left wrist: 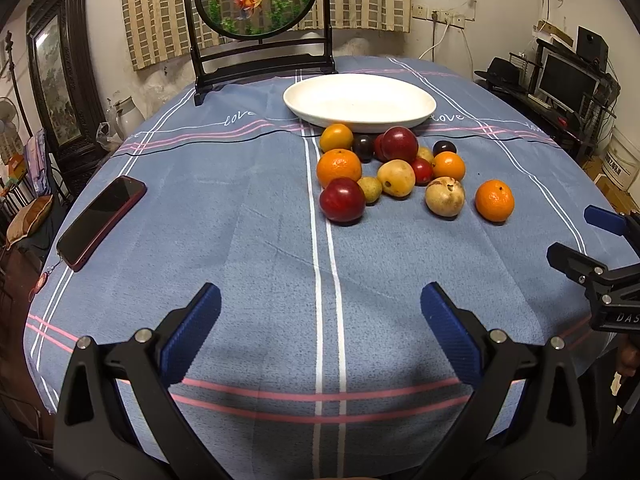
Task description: Organize fruits
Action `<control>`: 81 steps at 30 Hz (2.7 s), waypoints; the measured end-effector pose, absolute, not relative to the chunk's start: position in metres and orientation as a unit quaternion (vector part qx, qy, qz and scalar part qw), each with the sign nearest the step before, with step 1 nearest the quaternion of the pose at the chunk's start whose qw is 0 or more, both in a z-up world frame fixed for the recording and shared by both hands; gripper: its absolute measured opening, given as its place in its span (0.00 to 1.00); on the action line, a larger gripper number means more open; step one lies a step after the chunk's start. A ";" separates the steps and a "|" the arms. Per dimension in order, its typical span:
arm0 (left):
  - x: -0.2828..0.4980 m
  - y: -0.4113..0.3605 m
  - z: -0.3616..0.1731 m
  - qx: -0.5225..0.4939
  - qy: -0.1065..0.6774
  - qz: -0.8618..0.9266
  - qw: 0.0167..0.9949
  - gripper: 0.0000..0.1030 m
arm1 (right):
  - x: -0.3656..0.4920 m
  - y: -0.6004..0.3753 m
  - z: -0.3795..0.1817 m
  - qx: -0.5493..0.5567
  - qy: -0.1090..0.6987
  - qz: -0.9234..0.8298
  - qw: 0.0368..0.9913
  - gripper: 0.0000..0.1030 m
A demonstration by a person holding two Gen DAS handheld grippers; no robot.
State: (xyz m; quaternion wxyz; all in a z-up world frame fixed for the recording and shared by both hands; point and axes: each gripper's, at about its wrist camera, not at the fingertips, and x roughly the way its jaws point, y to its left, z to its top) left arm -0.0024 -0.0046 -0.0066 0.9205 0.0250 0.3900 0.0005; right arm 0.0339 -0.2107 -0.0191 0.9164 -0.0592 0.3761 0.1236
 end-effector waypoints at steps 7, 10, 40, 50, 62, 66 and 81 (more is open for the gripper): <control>0.004 -0.002 -0.011 0.022 0.394 -0.004 0.919 0.98 | 0.039 -0.212 -0.021 -0.059 0.383 0.122 0.914 0.99; 0.010 0.000 -0.013 0.023 0.399 -0.006 0.917 0.98 | 0.045 -0.212 -0.021 -0.061 0.387 0.121 0.912 0.99; 0.073 0.013 -0.025 0.005 0.409 -0.040 0.912 0.98 | 0.130 -0.191 -0.048 -0.070 0.454 0.181 0.870 0.51; 0.100 0.008 -0.024 0.022 0.407 -0.078 0.910 0.75 | 0.130 -0.197 -0.047 -0.043 0.451 0.199 0.869 0.43; 0.121 -0.010 -0.034 0.034 0.434 -0.099 0.895 0.46 | 0.130 -0.197 -0.048 -0.040 0.451 0.200 0.869 0.44; 0.122 -0.010 -0.037 0.032 0.441 -0.101 0.891 0.40 | 0.130 -0.197 -0.048 -0.040 0.452 0.200 0.869 0.44; 0.120 0.010 0.001 -0.028 0.408 -0.136 0.902 0.40 | 0.138 -0.209 -0.012 0.010 0.409 0.212 0.888 0.43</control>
